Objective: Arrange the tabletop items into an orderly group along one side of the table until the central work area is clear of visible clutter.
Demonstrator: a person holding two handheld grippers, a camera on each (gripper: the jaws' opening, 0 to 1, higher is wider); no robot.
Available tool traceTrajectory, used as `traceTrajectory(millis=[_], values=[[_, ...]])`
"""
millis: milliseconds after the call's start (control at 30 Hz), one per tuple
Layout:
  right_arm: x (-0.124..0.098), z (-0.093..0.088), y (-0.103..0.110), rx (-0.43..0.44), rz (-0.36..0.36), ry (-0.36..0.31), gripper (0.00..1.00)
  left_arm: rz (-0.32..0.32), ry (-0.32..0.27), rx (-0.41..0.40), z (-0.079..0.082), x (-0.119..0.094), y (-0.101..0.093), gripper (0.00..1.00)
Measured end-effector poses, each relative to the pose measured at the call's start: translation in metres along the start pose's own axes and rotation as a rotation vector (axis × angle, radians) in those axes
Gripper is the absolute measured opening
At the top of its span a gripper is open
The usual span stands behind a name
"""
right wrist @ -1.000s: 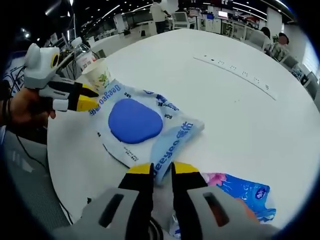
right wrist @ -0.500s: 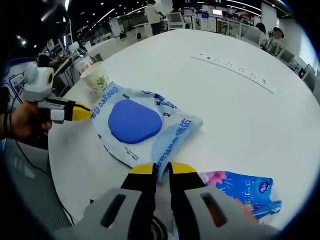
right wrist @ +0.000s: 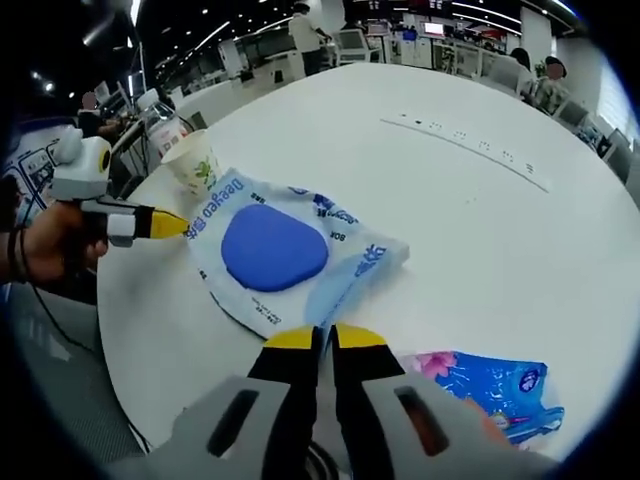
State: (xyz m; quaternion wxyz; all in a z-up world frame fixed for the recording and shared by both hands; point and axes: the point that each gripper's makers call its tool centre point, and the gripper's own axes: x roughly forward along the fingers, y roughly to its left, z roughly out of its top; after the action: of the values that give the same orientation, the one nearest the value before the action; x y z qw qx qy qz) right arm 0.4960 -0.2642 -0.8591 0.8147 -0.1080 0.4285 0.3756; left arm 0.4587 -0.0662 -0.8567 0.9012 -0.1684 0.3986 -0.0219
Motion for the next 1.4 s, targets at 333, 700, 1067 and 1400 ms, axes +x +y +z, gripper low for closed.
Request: traceTrajectory(millis=[333, 700, 1067, 1400], values=[[0.006, 0.009, 0.003, -0.002, -0.002, -0.005, 0.04, 0.021, -0.001, -0.012, 0.008, 0.000, 0.006, 0.00], [-0.005, 0.008, 0.000, -0.063, -0.022, 0.009, 0.25, 0.004, 0.008, 0.156, 0.010, -0.018, 0.006, 0.16], [-0.023, 0.013, 0.005, -0.062, -0.004, -0.041, 0.41, -0.063, 0.014, 0.297, 0.006, -0.040, 0.011, 0.34], [-0.055, 0.006, -0.004, -0.042, -0.027, -0.080, 0.51, -0.102, -0.032, 0.382, 0.015, -0.075, 0.017, 0.45]])
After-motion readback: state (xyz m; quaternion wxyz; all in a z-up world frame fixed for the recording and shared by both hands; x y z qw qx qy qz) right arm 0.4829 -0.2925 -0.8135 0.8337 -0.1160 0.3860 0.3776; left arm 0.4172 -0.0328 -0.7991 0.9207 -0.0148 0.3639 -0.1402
